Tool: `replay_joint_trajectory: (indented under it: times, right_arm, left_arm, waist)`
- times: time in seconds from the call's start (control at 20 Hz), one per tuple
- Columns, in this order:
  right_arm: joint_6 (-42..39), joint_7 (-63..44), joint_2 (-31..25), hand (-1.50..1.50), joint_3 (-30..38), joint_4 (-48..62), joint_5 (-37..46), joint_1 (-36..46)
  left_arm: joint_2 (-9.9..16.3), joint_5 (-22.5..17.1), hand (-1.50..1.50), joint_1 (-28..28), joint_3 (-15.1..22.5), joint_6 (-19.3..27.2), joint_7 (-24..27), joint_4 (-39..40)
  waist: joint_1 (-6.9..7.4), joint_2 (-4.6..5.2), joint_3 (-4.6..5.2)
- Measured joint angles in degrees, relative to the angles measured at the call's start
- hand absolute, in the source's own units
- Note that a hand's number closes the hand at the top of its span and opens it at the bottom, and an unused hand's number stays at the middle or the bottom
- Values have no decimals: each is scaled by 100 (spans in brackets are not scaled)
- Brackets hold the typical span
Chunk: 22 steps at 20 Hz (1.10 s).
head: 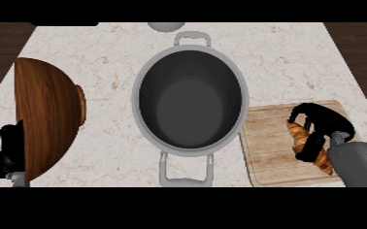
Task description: Pick the croissant from the cutting board and place it in the pot
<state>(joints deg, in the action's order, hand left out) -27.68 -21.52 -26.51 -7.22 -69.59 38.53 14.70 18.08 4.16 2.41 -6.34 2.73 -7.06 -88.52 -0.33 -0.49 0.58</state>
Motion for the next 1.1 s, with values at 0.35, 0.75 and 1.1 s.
replay_joint_trajectory:
  times: [0.35,0.75,1.1]
  right_arm:
    - [121,-211,1762,150,-2319,-1349,818,451]
    - [1129,-1967,2498,150,-4662,-2857,2026,763]
    - [1912,-3647,2608,150,-5616,-3861,2748,1532]
  left_arm:
    - [-45,55,0,-165,198,-100,-53,32]
    - [-3,37,0,-229,55,-37,-194,77]
    - [-23,51,0,-240,51,-59,-140,146]
  waist:
    - [329,-74,-7]
    - [168,-80,-42]
    - [143,-31,-47]
